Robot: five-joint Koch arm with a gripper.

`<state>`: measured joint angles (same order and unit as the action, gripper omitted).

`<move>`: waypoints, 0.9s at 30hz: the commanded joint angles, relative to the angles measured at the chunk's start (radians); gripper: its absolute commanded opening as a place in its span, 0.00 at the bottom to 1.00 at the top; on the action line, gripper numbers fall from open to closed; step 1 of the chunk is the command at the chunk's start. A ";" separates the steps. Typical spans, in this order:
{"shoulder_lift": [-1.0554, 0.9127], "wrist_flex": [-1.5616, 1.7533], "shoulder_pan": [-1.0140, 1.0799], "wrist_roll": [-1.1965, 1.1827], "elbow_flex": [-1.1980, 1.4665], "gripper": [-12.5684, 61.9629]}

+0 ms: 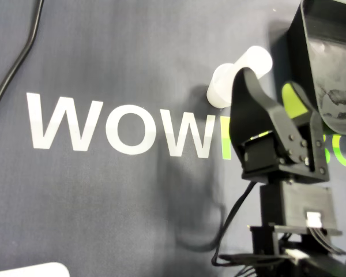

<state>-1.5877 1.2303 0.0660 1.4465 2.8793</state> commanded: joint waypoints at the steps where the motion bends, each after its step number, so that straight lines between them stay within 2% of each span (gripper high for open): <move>1: 0.021 0.083 -0.009 0.037 -0.052 0.61; 27: 0.385 0.087 -0.054 0.126 -0.380 0.59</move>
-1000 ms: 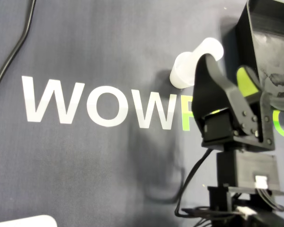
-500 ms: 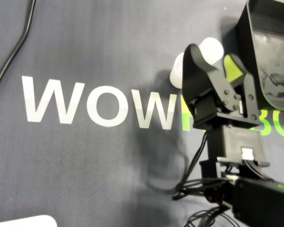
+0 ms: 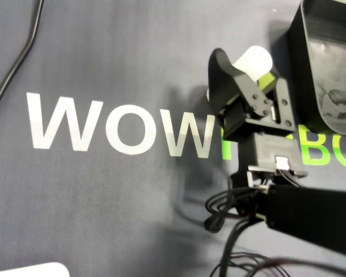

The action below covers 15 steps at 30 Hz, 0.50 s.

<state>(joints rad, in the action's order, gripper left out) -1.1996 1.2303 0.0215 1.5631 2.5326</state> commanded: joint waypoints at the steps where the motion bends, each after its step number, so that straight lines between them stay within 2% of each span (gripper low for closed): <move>1: 0.008 0.087 -0.012 0.017 -0.044 0.58; 7: 0.048 0.083 -0.011 0.026 -0.063 0.57; 10: 0.049 0.083 -0.009 0.028 -0.060 0.50; 15: 0.041 0.084 -0.006 0.028 -0.058 0.49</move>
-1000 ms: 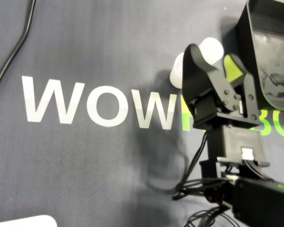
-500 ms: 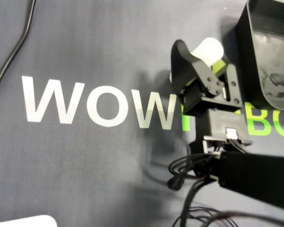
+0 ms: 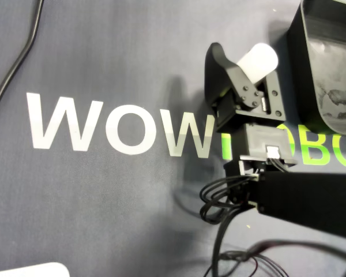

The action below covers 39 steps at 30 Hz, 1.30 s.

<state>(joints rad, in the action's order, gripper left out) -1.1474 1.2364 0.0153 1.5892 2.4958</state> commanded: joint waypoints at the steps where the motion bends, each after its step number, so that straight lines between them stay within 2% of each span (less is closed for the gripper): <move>1: -0.014 0.078 0.000 0.002 -0.020 0.49; 8: -0.041 0.075 0.009 0.000 -0.011 0.41; 10: -0.048 0.077 0.009 0.000 -0.006 0.35; 18: -0.074 0.078 0.011 -0.023 -0.006 0.23; 29: -0.164 0.071 0.026 -0.028 0.003 0.24; 39: -0.229 0.072 0.035 -0.028 0.149 0.24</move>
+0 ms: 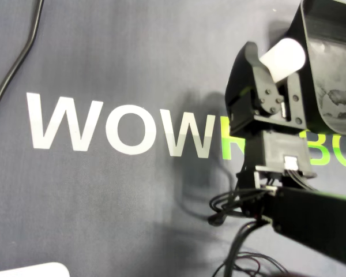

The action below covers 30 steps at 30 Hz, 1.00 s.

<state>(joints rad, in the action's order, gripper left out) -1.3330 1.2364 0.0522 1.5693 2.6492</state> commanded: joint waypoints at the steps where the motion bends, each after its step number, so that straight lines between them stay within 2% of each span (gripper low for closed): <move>1: -0.046 0.072 -0.005 -0.008 0.012 0.24; 11: -0.029 0.077 -0.025 -0.006 0.083 0.25; 14: -0.014 0.080 -0.031 -0.005 0.077 0.35; 29: -0.014 0.078 -0.032 -0.012 0.063 0.34; 30: -0.014 0.078 -0.031 -0.015 0.064 0.32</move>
<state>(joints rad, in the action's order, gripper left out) -1.3438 1.2364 0.0215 1.5647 2.7366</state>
